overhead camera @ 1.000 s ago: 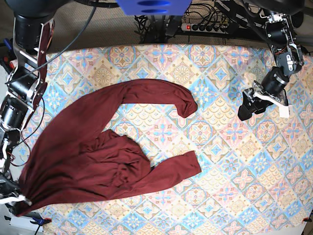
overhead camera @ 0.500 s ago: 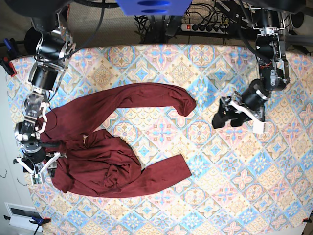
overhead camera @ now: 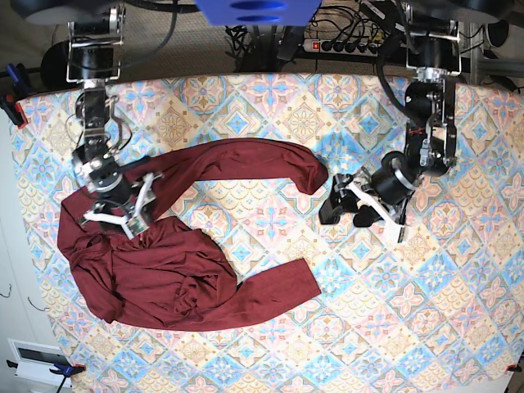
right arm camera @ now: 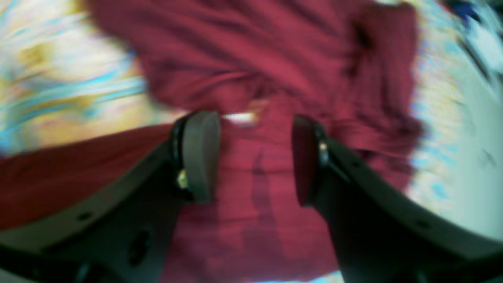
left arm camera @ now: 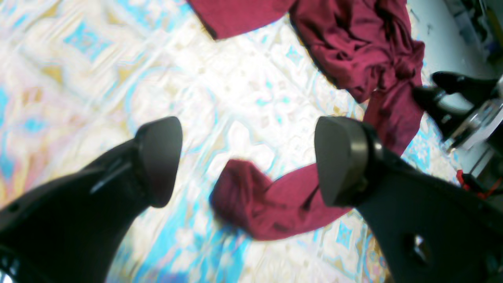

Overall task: Layout the t-shirt on the table in an organized manner, then fold the t-shirt properly
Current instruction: 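Grasp a sleeve with the left gripper and the shirt body with the right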

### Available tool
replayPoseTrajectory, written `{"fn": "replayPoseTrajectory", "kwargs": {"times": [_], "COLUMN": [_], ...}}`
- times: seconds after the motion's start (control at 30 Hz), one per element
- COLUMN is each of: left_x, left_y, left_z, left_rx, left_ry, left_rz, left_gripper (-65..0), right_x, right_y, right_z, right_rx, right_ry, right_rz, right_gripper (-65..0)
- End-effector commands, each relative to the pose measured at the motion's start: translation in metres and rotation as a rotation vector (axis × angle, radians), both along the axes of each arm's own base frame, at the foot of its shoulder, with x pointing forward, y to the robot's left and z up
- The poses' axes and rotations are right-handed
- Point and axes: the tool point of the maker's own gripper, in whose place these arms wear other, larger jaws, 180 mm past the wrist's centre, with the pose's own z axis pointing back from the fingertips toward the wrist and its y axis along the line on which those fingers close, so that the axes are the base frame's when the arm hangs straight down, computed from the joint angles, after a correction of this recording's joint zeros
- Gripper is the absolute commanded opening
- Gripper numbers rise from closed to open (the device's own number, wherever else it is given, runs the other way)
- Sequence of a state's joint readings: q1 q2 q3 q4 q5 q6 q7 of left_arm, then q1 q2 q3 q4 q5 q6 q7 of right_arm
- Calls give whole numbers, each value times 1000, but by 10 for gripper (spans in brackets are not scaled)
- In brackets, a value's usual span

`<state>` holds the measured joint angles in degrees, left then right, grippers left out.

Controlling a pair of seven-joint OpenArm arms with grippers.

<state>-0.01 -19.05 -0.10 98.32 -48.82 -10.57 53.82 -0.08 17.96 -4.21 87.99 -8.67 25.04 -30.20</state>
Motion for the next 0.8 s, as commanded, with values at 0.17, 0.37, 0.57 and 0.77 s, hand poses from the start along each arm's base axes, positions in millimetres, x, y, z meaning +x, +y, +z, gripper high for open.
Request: {"fn": "replayPoseTrajectory", "kwargs": {"times": [0.17, 0.37, 0.57, 0.77], "left_x": [31, 56, 77, 75], "left_y": [-32, -73, -132, -199], "left_z": [3, 6, 4, -8], "left_rx": [-44, -102, -92, 56], "left_ry": [-18, 2, 32, -26], "left_rz": [-33, -81, -164, -287], "left_gripper": [-130, -130, -130, -130], "right_x": [-21, -51, -79, -107], "right_y": [28, 13, -17, -63], "right_z": [-27, -63, -87, -92], "right_rx": [-21, -88, -155, -164], "right_ry": [86, 253, 375, 431], "right_rz": [92, 49, 7, -135], "right_gripper": [-369, -520, -650, -650]}}
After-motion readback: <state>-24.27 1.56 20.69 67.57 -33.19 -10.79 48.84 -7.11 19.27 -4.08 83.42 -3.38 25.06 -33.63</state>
